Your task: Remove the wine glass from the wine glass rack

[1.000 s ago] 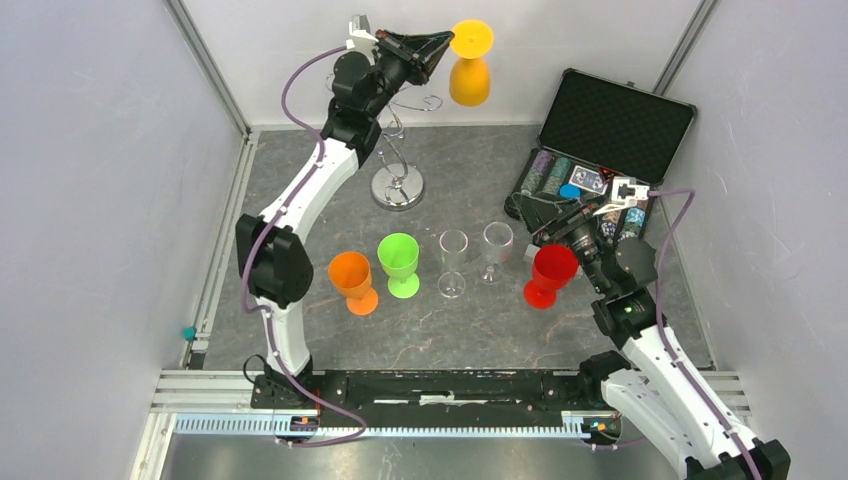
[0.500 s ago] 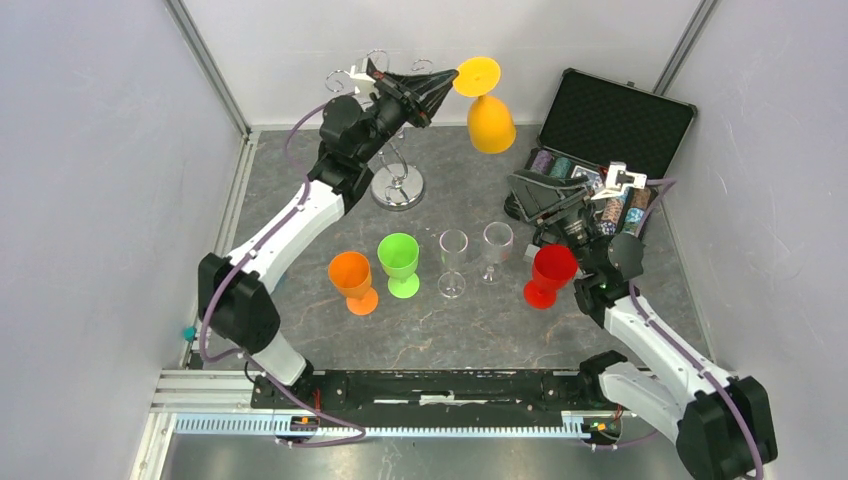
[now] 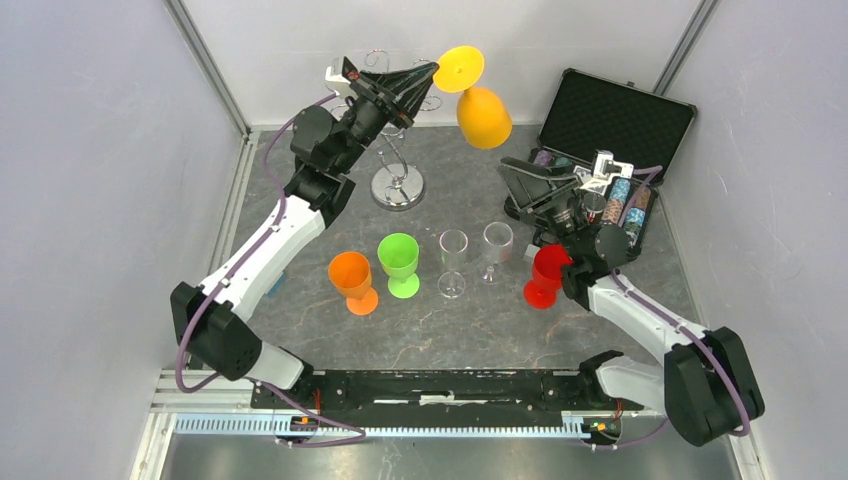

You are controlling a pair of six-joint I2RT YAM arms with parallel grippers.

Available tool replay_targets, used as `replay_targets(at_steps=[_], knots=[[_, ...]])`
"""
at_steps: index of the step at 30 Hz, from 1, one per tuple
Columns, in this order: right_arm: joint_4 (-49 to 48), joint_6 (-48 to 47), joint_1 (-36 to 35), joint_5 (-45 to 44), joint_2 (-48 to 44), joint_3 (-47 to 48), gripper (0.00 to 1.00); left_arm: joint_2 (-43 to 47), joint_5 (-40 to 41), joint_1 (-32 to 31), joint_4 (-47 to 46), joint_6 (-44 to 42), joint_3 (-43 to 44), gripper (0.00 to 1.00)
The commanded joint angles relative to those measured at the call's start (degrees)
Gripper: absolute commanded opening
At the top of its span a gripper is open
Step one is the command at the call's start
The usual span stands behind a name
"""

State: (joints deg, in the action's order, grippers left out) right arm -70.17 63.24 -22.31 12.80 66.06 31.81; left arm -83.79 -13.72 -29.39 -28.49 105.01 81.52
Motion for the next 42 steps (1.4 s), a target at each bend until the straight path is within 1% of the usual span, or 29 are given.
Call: replay_targets(at_steps=[1, 4, 9, 13, 19, 33, 40, 42], knots=[[-13.79, 0.17, -1.08, 3.02, 2.41, 6.07, 0.93, 4.23, -0.78, -0.28, -2.67, 2.76, -1.46, 0.02], [-20.22, 0.81, -1.91, 3.96, 4.79, 8.20, 0.94, 5.44, -0.74, -0.25, -2.54, 3.11, -2.32, 0.02], [-24.99, 3.15, -2.74, 4.79, 8.84, 12.04, 0.93, 5.21, -1.99, -0.44, -1.45, 3.36, -0.15, 0.02], [-28.96, 5.63, -3.08, 4.61, 11.56, 13.14, 0.91, 6.04, -1.58, -0.43, -0.85, 3.31, -0.35, 0.02], [-28.87, 5.86, -3.42, 3.68, 13.20, 12.77, 0.91, 6.26, -1.21, -0.44, -0.82, 2.93, 0.32, 0.02], [-28.63, 5.58, -3.45, 0.96, 12.73, 8.77, 0.91, 7.84, 0.39, -0.46, 1.21, 0.33, 0.04, 0.02], [-29.41, 4.16, -3.45, 0.71, 11.75, 7.93, 0.90, 8.36, 0.26, -0.41, 1.11, 0.34, -0.76, 0.02], [-31.04, 4.50, -3.45, 1.25, 12.17, 8.56, 0.87, 8.53, 0.33, -0.41, 0.95, 0.46, -1.35, 0.02]])
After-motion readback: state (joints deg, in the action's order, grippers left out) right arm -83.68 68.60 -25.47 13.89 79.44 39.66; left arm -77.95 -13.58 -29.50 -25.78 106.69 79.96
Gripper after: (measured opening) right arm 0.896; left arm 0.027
